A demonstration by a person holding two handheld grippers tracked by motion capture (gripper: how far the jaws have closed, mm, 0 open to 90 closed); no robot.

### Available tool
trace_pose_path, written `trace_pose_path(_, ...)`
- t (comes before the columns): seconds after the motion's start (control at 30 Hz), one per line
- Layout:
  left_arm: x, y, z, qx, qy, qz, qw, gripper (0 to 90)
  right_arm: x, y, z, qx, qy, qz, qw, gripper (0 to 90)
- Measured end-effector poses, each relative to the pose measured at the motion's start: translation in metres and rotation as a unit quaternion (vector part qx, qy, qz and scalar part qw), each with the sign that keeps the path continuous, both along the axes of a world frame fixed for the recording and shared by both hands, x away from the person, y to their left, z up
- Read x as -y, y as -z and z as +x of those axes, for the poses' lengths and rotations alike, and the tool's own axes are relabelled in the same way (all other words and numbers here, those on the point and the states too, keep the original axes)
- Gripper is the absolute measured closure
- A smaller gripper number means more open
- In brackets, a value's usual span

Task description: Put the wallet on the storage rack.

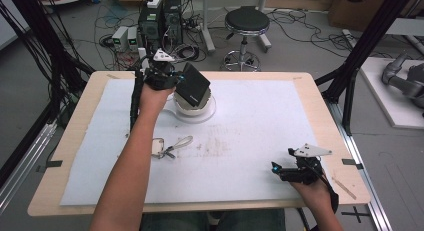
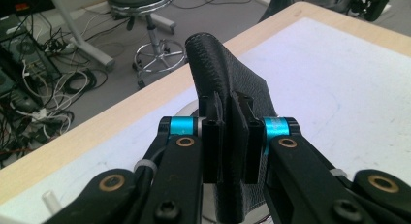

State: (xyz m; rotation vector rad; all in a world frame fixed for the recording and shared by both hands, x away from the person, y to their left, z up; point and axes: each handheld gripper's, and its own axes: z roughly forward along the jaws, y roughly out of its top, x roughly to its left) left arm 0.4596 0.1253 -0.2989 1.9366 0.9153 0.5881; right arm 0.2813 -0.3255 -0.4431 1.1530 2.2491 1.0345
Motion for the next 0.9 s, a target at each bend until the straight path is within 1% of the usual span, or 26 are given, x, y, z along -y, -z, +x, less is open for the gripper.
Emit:
trace_pose_path(0.1, -0.003, 0.005, 0.001, -0.002, -0.007, 0.011, 0.9999, 83.0, 0.0, 0.0, 0.0, 0.0, -0.001, -0.001, 1.0, 16.5)
trace_pose_path(0.13, -0.005, 0.006, 0.001, -0.003, -0.007, 0.01, 0.9999, 83.0, -0.001, 0.0, 0.0, -0.002, -0.001, -0.001, 1.0, 16.5)
trace_pose_path(0.23, -0.007, 0.009, 0.001, -0.002, -0.013, 0.019, 0.9997, 83.0, -0.001, 0.0, 0.0, 0.0, -0.002, -0.002, 1.0, 16.5)
trace_pose_path(0.33, -0.008, 0.011, 0.001, -0.002, -0.017, 0.023, 0.9996, 82.9, -0.001, 0.001, 0.0, 0.0, -0.001, -0.002, 1.0, 16.5)
trace_pose_path(0.53, -0.006, 0.014, 0.001, 0.0, -0.016, 0.043, 0.999, 82.9, -0.001, 0.0, 0.0, -0.001, -0.002, -0.002, 1.0, 16.5)
trace_pose_path(0.67, -0.004, 0.016, 0.001, -0.002, -0.013, 0.047, 0.9988, 82.8, -0.002, 0.0, 0.0, -0.002, -0.001, -0.002, 1.0, 16.5)
trace_pose_path(0.8, 0.001, 0.024, 0.0, -0.008, -0.008, 0.051, 0.9987, 82.6, -0.002, 0.001, 0.0, -0.001, -0.001, -0.002, 1.0, 16.5)
trace_pose_path(0.83, 0.002, 0.026, 0.0, -0.006, -0.009, 0.051, 0.9986, 82.5, -0.002, 0.001, 0.0, -0.001, -0.002, -0.002, 1.0, 16.5)
trace_pose_path(0.9, 0.001, 0.028, 0.0, -0.009, -0.01, 0.047, 0.9988, 82.0, -0.002, 0.001, 0.0, -0.002, -0.001, -0.003, 1.0, 16.5)
